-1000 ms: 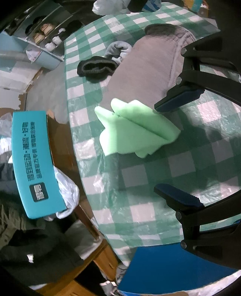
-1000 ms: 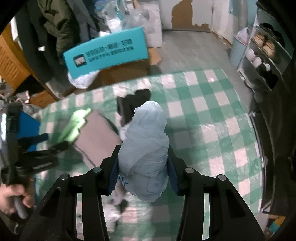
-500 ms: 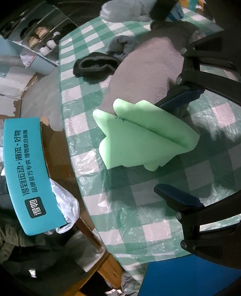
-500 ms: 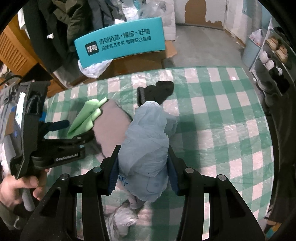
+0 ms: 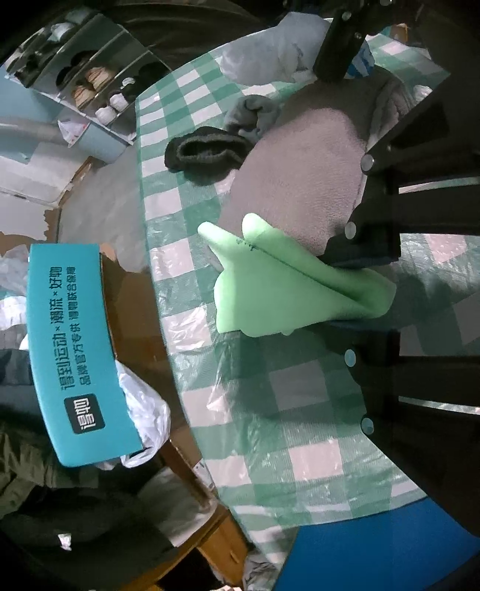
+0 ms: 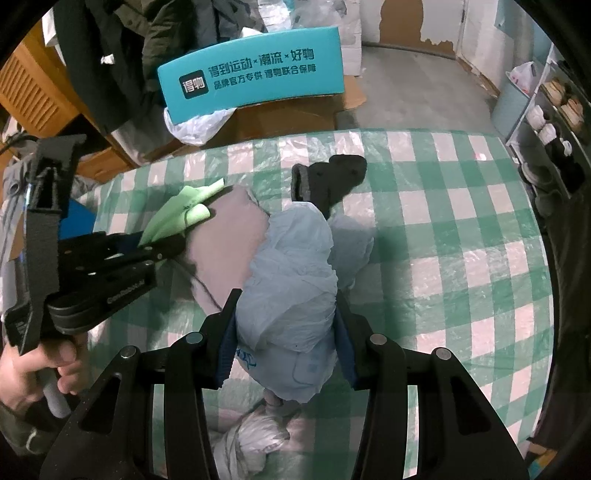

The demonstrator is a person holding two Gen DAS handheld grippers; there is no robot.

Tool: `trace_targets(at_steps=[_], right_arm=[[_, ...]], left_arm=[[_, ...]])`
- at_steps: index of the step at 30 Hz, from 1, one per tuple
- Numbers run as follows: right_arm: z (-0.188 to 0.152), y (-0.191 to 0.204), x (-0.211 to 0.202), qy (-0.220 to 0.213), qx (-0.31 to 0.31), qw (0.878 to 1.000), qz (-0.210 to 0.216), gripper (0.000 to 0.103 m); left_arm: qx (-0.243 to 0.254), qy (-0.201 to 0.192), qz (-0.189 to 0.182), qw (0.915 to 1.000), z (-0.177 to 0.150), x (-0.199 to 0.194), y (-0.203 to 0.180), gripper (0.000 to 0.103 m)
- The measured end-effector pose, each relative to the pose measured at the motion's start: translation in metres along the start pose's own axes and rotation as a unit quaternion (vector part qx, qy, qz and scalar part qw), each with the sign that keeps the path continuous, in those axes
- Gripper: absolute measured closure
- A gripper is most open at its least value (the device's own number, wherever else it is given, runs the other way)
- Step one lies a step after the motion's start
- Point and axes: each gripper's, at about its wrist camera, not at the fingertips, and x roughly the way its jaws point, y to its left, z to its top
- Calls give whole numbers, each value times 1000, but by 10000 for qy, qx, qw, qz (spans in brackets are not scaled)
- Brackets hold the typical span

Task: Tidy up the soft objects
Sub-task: 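Grasp the light green glove with the left tool while the right tool holds the blue bundle, then lift the glove with the left tool toward the box while the right tool lifts the bundle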

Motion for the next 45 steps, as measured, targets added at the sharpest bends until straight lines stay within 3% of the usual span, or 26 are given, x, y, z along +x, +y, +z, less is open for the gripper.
trace_targets(at_steps=[19,26,45], right_arm=[[-9,19,-2,21,-211,9997,-76,58],[-11,32,-6,-15,-333,9994,-45,58],[-14,72,-51,-436,-619,9969,194,60]], left_arm=[[-174,89,160,9997,-26,-30,20,79],[-242,-42,299,9993,-44,-45,30,91],[-327,-550,670,9957,-68,-116,43,92]])
